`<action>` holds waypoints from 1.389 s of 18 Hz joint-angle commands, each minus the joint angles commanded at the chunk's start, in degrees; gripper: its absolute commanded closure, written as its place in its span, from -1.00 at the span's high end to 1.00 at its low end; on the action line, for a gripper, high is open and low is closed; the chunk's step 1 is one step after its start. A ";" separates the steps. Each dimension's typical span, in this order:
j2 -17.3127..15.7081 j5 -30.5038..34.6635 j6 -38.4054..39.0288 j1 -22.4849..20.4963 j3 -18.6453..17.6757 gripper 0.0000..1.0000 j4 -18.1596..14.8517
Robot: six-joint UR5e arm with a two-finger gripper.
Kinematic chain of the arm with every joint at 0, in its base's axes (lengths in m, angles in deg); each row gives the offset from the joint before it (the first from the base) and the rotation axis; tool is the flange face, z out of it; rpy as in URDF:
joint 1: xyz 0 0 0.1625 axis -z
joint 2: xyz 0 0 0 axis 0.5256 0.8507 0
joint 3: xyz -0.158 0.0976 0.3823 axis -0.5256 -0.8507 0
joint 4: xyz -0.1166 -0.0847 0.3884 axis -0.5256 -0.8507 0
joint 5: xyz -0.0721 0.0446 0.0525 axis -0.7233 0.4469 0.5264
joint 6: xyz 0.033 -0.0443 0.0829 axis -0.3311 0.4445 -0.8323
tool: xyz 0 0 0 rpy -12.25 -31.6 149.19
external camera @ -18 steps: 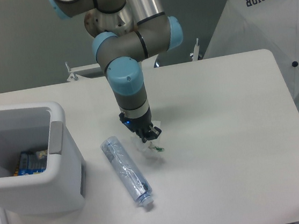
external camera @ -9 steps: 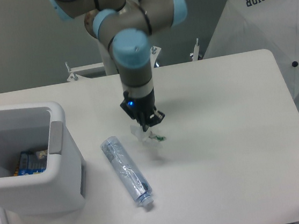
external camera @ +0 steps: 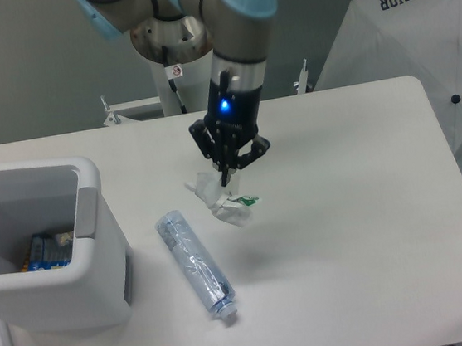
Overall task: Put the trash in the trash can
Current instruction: 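Lift the wrapper and carry it over the white bin, then open the gripper to drop the wrapper into the bin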
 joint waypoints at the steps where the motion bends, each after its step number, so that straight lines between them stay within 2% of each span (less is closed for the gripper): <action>1: 0.09 -2.11 3.78 -0.26 1.49 -0.83 0.00; 5: 0.18 -8.62 14.61 -0.18 4.93 -0.83 0.44; 10: -2.54 -11.71 22.79 1.31 5.02 -0.83 0.44; 15: -3.96 -13.47 28.24 6.32 5.02 -0.83 0.53; 21: -1.94 -13.47 28.78 13.61 5.72 -0.69 0.79; 25: 1.49 -13.38 28.86 17.74 6.95 -0.67 3.25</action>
